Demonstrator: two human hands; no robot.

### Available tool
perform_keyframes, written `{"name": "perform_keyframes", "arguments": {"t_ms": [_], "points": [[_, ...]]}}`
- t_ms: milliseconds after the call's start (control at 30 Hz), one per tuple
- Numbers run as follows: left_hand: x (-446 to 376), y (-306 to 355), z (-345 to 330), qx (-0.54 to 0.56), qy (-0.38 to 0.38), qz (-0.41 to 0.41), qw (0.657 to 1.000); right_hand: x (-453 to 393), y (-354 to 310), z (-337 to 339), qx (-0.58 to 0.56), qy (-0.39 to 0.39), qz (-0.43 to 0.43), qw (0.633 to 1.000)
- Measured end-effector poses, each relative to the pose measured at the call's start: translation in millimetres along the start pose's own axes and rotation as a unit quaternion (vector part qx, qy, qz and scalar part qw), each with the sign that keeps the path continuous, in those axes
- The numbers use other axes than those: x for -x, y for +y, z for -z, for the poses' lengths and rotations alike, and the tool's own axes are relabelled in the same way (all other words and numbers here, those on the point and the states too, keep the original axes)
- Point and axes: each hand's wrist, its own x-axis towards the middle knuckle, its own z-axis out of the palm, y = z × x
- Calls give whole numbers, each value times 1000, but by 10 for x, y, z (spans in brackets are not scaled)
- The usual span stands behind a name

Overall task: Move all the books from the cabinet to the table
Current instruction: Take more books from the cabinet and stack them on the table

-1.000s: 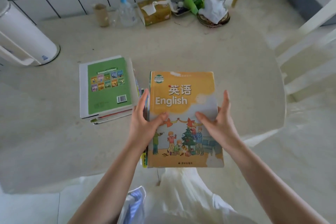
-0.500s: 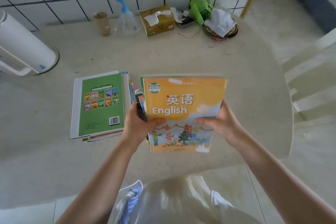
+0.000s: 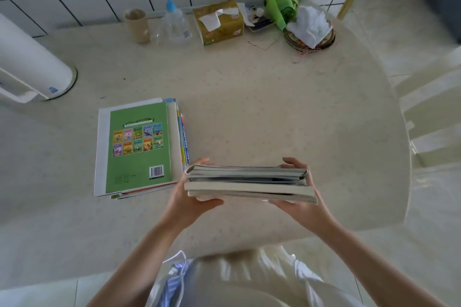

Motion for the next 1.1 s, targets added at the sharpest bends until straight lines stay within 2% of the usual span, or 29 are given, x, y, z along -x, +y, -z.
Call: {"name": "perform_keyframes", "arguments": {"t_ms": [200,333,400,533,667,833,1000,1100], "points": [[14,-304,2,57,-61,126,989,-3,282,55,16,-63,-49,997],[23,-178,-44,10,-22,134,991,-30,260,43,11,-45,-54,997],[35,-109,-62,-13,-2,99,995,-62,205,44,22,-38,-66,997],[73,84,15,-34,-28,105,993,-179,71,117,67,-75,-112,989],[124,176,198,10,-39,136,990,-371,-192,135,-21,-143,-136,980],[87,369,514,76,2,158,984,-546,-629,-51,-106,-180,-146,967],[-3,522,1006,141,73,163,974,-776,-1011,-469,-197,-169,-196,946],[-116,542,1398,155,88,173,969,-965,-1195,-864,-221,-153,-222,937]]}}
